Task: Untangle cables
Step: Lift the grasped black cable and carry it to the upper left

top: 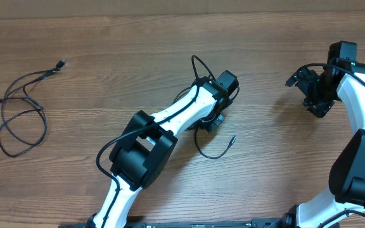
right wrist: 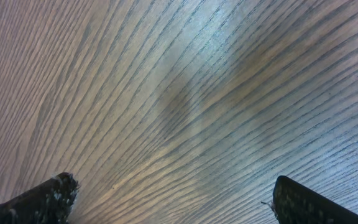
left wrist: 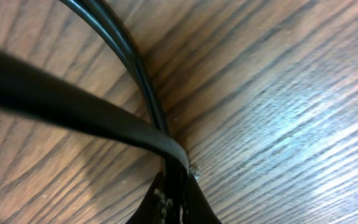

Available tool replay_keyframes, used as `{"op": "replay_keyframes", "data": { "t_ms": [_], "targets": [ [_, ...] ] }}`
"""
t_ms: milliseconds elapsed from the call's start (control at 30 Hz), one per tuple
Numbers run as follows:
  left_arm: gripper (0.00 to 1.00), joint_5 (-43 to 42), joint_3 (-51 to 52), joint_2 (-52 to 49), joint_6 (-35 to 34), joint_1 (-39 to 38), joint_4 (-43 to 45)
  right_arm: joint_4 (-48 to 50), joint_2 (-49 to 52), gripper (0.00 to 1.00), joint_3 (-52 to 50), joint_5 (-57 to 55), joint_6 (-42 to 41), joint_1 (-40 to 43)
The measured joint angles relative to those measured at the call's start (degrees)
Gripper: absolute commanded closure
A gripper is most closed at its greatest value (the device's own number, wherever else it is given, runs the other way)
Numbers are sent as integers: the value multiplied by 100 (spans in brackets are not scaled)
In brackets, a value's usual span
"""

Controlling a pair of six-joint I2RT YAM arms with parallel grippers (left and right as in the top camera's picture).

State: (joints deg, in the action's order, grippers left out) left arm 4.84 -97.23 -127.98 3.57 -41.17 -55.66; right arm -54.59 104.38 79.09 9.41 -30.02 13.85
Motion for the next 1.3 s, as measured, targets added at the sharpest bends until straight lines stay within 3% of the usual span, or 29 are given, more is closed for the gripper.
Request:
{"op": "replay_keyframes", "data": {
  "t_ms": [133, 367, 600, 933, 1300],
  "targets": [
    [96, 44, 2, 243, -70, 72, 7, 4, 0, 0, 0, -2, -2, 0],
    [96, 227, -39, 1867, -76, 514, 313, 4, 0, 0, 0, -2, 0, 0],
    [96, 1121, -96, 2983, -138, 1309, 831, 2, 0, 0, 0, -2, -2, 0],
    [96, 2673, -96, 3101, -809, 2651, 1051, 2, 0, 0, 0, -2, -2, 0],
    [96, 2658, -96, 2916, -1611, 4660, 833, 2, 0, 0, 0, 0, 0, 0]
  ]
}}
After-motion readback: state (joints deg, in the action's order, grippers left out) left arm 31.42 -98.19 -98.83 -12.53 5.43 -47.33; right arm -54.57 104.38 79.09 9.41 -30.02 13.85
